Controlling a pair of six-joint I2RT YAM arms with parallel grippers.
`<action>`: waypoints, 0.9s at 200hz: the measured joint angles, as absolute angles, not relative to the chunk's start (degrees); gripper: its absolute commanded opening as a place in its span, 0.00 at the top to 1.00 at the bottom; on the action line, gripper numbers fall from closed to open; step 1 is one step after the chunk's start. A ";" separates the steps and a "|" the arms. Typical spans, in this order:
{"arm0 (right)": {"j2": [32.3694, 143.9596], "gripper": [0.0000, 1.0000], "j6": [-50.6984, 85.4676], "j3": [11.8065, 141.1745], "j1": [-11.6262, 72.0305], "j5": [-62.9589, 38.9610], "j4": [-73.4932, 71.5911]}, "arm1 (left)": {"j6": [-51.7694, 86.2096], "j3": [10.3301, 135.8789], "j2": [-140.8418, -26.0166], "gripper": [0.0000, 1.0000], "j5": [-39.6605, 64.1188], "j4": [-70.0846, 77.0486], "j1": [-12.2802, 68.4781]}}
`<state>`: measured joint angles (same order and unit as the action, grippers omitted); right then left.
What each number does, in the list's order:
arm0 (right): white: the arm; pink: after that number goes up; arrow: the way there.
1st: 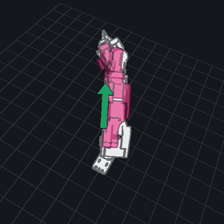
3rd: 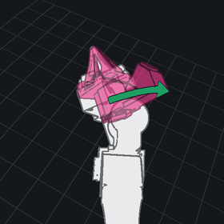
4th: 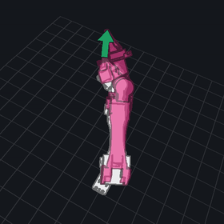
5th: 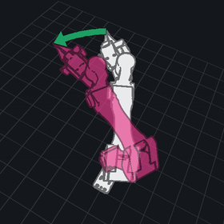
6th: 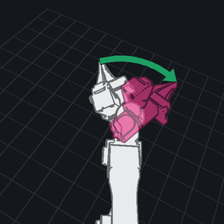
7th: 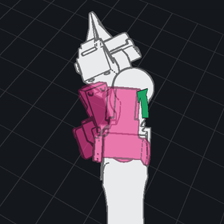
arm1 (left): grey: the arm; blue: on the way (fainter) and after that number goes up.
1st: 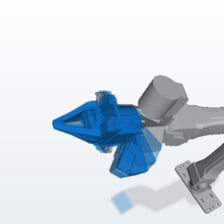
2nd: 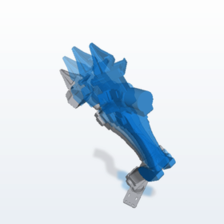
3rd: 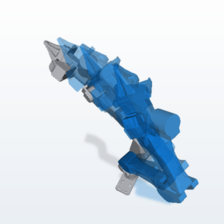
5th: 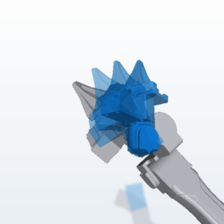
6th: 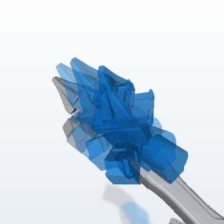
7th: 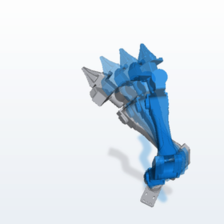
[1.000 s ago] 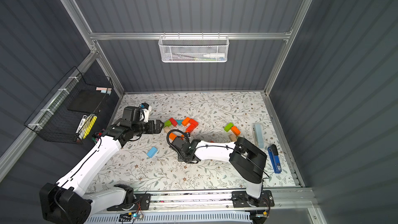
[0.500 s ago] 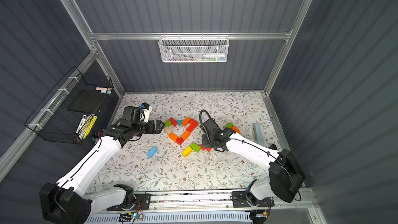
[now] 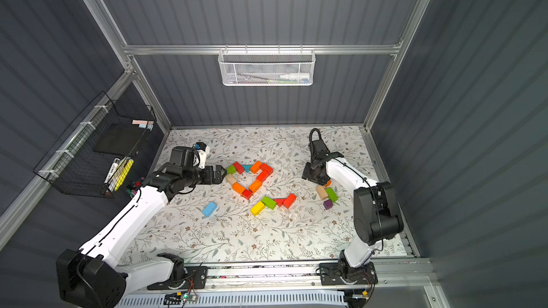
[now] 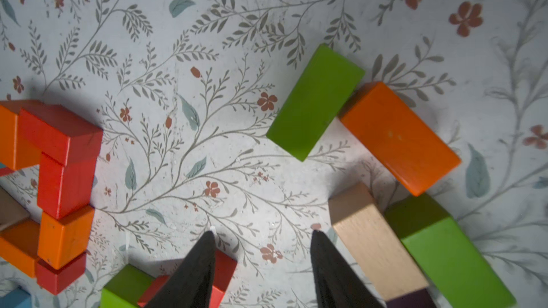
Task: Assemble a heart with building blocks
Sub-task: Pick up the building block from the center of the board.
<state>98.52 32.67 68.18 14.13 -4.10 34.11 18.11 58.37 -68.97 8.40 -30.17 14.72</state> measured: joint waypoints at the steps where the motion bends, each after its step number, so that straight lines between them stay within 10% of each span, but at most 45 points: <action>1: 98.72 0.45 32.64 68.31 14.06 -4.16 34.09 | 18.11 58.37 -68.99 0.01 8.40 -30.20 14.72; 124: 114.74 0.53 30.28 82.17 9.34 -3.53 36.03 | 18.11 58.37 -69.80 0.01 8.38 -30.06 14.72; 180: 117.30 0.78 26.06 85.80 9.04 -0.89 37.95 | 18.11 58.37 -69.82 0.01 8.38 -30.09 14.72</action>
<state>117.30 26.06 85.80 9.04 -0.89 37.95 18.11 58.37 -69.82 8.38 -30.09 14.72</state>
